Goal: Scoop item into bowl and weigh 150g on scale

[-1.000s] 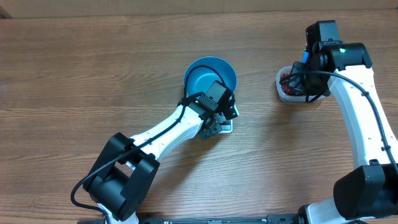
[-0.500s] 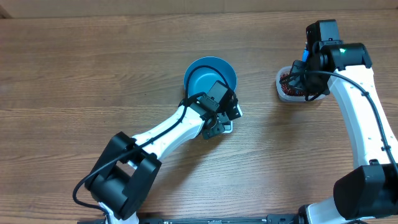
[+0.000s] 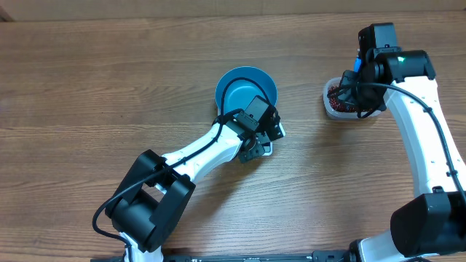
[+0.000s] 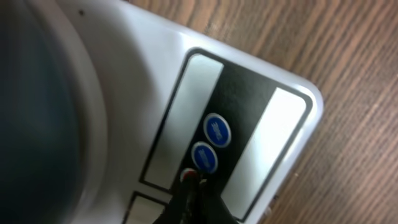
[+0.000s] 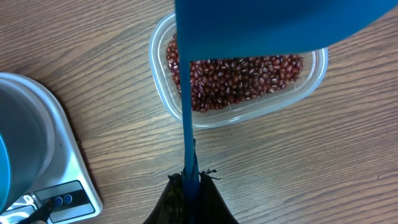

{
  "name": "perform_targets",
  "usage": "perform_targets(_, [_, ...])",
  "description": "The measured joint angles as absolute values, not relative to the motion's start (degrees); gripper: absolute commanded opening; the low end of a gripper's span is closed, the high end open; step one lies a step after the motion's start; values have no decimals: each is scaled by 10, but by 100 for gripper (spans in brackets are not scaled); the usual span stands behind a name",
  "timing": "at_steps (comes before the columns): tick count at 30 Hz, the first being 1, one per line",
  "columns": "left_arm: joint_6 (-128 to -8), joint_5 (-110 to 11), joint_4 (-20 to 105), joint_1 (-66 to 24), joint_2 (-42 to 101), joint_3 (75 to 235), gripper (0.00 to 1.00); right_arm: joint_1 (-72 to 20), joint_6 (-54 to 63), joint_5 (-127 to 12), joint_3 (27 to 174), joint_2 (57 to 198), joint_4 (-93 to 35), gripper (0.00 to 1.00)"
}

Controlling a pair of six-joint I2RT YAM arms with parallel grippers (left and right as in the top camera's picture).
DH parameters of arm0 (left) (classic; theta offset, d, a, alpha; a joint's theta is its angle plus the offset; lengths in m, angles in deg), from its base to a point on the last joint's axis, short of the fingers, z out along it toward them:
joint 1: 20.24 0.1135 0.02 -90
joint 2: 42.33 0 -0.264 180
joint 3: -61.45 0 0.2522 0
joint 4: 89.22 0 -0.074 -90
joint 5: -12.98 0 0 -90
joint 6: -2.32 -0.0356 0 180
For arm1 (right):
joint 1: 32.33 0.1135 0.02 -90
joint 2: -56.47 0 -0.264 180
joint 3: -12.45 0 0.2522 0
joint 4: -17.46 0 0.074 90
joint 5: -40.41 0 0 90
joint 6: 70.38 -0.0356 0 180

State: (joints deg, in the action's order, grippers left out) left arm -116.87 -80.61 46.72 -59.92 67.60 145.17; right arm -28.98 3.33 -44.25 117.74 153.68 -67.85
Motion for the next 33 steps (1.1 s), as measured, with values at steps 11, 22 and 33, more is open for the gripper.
perform_targets(11, [-1182,-820,468,-599,677,1452,4,-290,33,-442,1177,1537,-679,4])
perform_targets(22, [-1182,-820,463,-599,678,1452,4,-290,33,-443,1177,1537,-679,4])
perform_targets(33, [-1182,-835,460,-607,684,1458,4,-290,33,-442,1177,1537,-677,4])
